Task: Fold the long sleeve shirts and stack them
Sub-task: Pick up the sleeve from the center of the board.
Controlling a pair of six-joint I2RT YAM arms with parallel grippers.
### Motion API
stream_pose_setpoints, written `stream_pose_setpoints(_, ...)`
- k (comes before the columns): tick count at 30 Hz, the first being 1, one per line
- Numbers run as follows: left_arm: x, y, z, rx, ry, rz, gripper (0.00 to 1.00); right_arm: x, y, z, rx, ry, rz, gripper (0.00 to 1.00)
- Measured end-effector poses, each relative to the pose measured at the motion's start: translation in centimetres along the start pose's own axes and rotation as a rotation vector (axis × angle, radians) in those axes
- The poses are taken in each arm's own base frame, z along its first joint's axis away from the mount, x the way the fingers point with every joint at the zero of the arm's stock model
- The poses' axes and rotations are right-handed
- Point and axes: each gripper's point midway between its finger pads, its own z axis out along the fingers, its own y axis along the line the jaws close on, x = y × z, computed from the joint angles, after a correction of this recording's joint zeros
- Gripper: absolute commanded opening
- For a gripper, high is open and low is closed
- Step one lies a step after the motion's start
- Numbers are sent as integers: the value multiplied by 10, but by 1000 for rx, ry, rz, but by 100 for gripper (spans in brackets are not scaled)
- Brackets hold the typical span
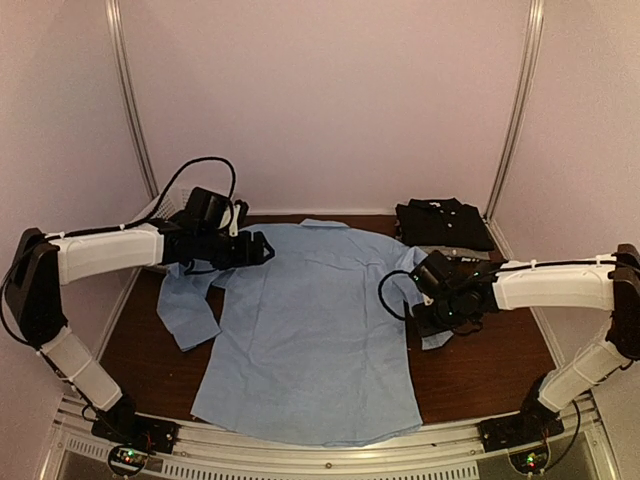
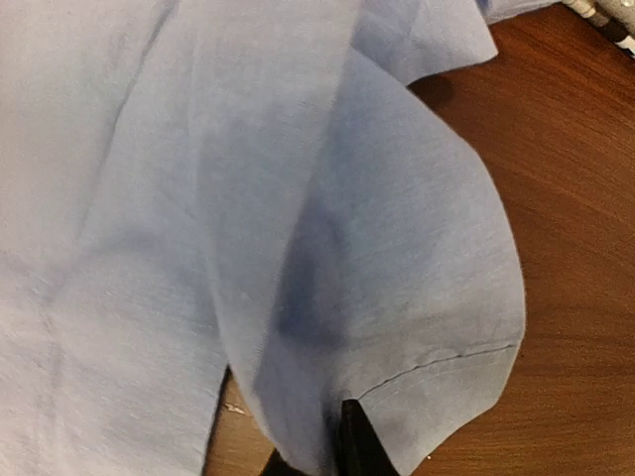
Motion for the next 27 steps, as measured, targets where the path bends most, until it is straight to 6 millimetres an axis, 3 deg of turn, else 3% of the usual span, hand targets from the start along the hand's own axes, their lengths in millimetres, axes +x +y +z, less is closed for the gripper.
stream_pose_setpoints(3,-8,-17,-9,41,-43,22,82,-26,8,-15,-21,-44,4,0)
stream_pose_setpoints(7,-14,-36,-17,88,-87,54,82,-78,26,-50,-94,-152,12,0)
stream_pose_setpoints(13,-4,-58,-19,144,-102,94,82,-137,53,-103,-251,-283,26,0)
stream_pose_setpoints(19,16,-91,-19,210,-90,164,84,-169,88,-128,-450,-335,51,0)
stream_pose_setpoints(27,40,-151,-32,318,-130,346,86,-186,126,-124,-679,-296,128,0)
